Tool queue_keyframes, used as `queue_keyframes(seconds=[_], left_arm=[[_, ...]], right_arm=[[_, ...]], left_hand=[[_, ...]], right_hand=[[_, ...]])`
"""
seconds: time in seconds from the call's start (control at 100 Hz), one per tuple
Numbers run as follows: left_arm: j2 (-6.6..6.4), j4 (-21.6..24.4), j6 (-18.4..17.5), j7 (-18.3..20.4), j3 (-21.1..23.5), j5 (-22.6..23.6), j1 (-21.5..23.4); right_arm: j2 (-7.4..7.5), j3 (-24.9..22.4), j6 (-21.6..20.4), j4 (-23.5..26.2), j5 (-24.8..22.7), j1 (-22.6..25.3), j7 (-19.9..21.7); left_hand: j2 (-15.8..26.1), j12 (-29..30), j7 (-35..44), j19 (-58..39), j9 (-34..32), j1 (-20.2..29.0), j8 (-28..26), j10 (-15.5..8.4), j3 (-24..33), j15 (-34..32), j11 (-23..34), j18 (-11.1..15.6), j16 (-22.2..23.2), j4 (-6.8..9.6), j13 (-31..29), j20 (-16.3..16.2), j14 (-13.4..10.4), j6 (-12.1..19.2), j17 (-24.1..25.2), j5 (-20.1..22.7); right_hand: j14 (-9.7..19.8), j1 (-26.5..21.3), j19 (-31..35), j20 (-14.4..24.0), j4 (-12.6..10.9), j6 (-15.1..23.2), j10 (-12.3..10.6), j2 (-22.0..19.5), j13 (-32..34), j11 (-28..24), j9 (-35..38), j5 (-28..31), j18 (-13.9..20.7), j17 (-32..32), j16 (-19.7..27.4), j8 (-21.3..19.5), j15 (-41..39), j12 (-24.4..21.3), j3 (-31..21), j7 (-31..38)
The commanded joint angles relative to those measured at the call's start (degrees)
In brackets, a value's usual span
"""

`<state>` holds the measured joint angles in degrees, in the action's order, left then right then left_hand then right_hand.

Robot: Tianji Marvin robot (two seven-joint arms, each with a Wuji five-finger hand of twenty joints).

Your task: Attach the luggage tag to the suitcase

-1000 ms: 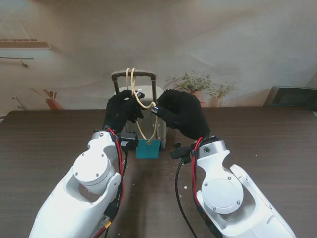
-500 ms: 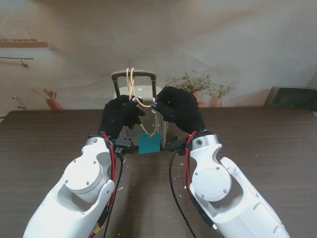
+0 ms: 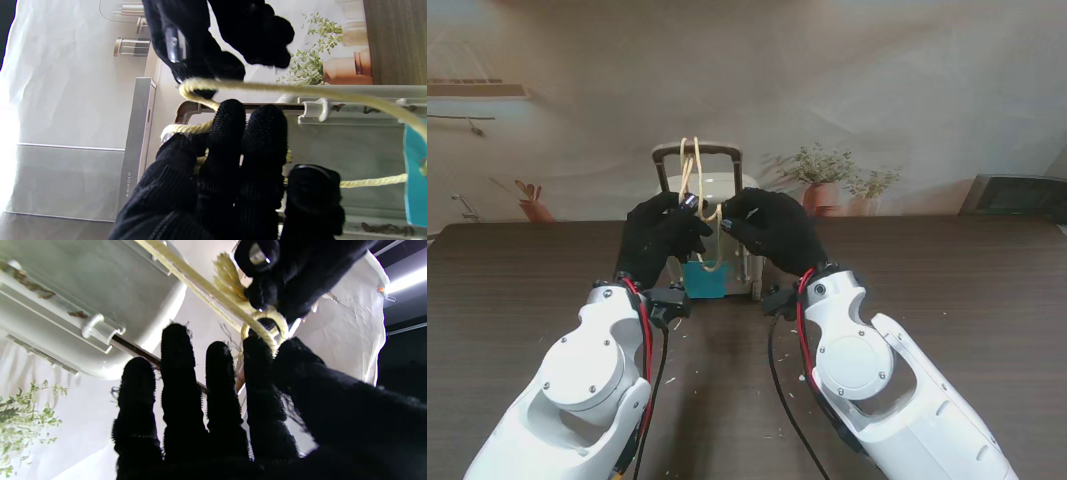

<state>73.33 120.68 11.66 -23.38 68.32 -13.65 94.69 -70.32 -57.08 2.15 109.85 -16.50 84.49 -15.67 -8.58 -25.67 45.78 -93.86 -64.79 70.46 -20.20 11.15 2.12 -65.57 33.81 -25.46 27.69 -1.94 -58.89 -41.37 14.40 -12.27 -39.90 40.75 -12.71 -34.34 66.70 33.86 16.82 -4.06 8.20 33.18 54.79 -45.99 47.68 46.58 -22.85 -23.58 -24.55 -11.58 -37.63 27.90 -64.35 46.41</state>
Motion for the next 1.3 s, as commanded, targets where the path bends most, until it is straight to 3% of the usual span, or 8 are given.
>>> queue_keyframes(seconds=[0.0,0.21,0.68,0.83,0.9,1.0,1.05,1.29], left_arm=[[-0.06,1.69,0.30,0.51,0.09,-0.05,0.61],[-0.02,3.14,0.81,-0.09,0.13,0.94,1.37],[0.05,5.09,1.28,-1.17,0.58,2.64,2.87],[0.02,5.58,0.91,-1.43,0.69,3.13,3.39],[-0.03,5.70,0.67,-1.35,0.76,3.05,3.54],[-0.14,5.65,0.29,-1.04,0.99,2.92,3.65],[-0.18,5.64,0.13,-0.90,1.06,2.86,3.68],[-0.39,5.82,-0.60,-0.30,1.17,2.73,3.91]], right_arm=[[0.83,-0.07,0.20,-0.15,0.08,-0.07,2.26],[1.83,-0.64,0.83,-0.08,-0.04,-0.03,5.82],[2.20,-1.96,4.10,-1.03,-11.08,0.34,2.44],[1.66,-2.16,5.26,-2.22,-12.61,0.32,-0.63],[1.21,-1.97,5.46,-3.26,-13.74,0.12,-3.17],[1.08,-2.17,4.52,-4.15,-14.93,0.11,-4.75],[1.32,-2.49,4.17,-4.24,-15.93,0.20,-4.45],[1.52,-2.78,5.47,-6.37,-17.79,-0.94,-4.46]], left_hand=[[1.49,-0.85,0.24,-0.84,-0.41,3.42,0.17,0.19,-1.91,-1.23,0.92,-0.99,-0.11,0.84,0.52,-1.04,-2.65,0.51,0.01,-0.65],[1.44,-0.96,-0.11,-0.95,-0.32,3.49,0.25,0.34,-1.79,-1.16,1.06,-0.74,-0.14,0.89,0.43,-1.05,-2.77,0.20,-0.08,-0.58],[1.21,-1.00,-0.87,-1.11,-0.29,3.51,0.49,0.62,-1.50,-1.03,1.07,-0.20,-0.22,0.93,0.33,-0.98,-3.05,-0.12,-0.14,-0.39],[1.17,-1.00,-0.96,-1.13,-0.25,3.50,0.51,0.62,-1.46,-1.01,1.05,-0.17,-0.22,0.93,0.35,-0.94,-3.06,-0.11,-0.11,-0.34],[1.16,-1.00,-1.06,-1.14,-0.24,3.50,0.57,0.61,-1.49,-1.01,1.04,-0.17,-0.23,0.92,0.35,-0.93,-3.06,-0.13,-0.11,-0.37],[1.11,-1.00,-1.16,-1.14,-0.27,3.50,0.66,0.64,-1.49,-1.01,1.05,-0.17,-0.23,0.94,0.35,-0.90,-3.06,-0.19,-0.10,-0.29],[1.13,-1.00,-1.20,-1.15,-0.27,3.51,0.69,0.62,-1.50,-1.01,1.05,-0.17,-0.23,0.94,0.35,-0.89,-3.08,-0.15,-0.10,-0.27],[1.07,-1.02,-1.33,-1.17,-0.30,3.49,0.77,0.61,-1.52,-1.00,1.07,-0.17,-0.24,0.95,0.35,-0.85,-3.11,-0.20,-0.10,-0.18]], right_hand=[[0.32,4.98,-4.45,-2.71,-5.51,-1.90,0.59,-3.25,-3.15,3.79,-3.78,-0.58,3.06,3.67,2.08,-0.71,5.98,-2.82,1.38,-9.67],[-0.27,11.22,-16.39,-9.79,-8.81,-6.51,2.42,-5.93,-10.90,16.22,-7.80,-3.32,6.52,10.35,7.12,0.46,19.33,-11.17,2.48,-22.59],[-1.40,9.62,-17.66,-19.41,-9.05,-6.12,4.94,-5.38,-8.97,24.41,-3.29,-0.98,8.03,9.81,11.96,1.63,26.24,-14.63,1.73,-19.92],[-1.98,9.69,-13.76,-21.11,-8.93,1.18,5.20,-2.35,-5.99,21.88,-2.65,-6.80,5.76,7.12,11.76,-11.39,24.28,-13.30,-0.88,-8.50],[-1.98,7.17,-12.04,-20.80,-3.40,5.67,4.78,0.37,-4.76,17.34,-4.64,-14.90,5.11,5.84,11.21,-18.00,22.66,-11.25,-0.90,3.72],[-2.23,7.15,-11.21,-20.61,-3.70,9.22,4.55,0.19,-4.42,14.27,-5.77,-19.16,4.41,5.18,11.17,-14.60,21.71,-10.23,-1.14,8.56],[-2.04,9.23,-11.33,-20.68,-8.06,8.69,4.16,-0.98,-4.80,14.72,-5.61,-18.46,4.58,5.47,11.31,-12.74,21.77,-10.53,-1.68,4.18],[-1.48,11.82,-15.62,-22.28,-8.72,-3.86,5.01,-1.01,-13.33,16.82,-13.41,-21.60,7.58,12.66,12.53,-4.13,24.72,-11.18,-1.03,-8.84]])
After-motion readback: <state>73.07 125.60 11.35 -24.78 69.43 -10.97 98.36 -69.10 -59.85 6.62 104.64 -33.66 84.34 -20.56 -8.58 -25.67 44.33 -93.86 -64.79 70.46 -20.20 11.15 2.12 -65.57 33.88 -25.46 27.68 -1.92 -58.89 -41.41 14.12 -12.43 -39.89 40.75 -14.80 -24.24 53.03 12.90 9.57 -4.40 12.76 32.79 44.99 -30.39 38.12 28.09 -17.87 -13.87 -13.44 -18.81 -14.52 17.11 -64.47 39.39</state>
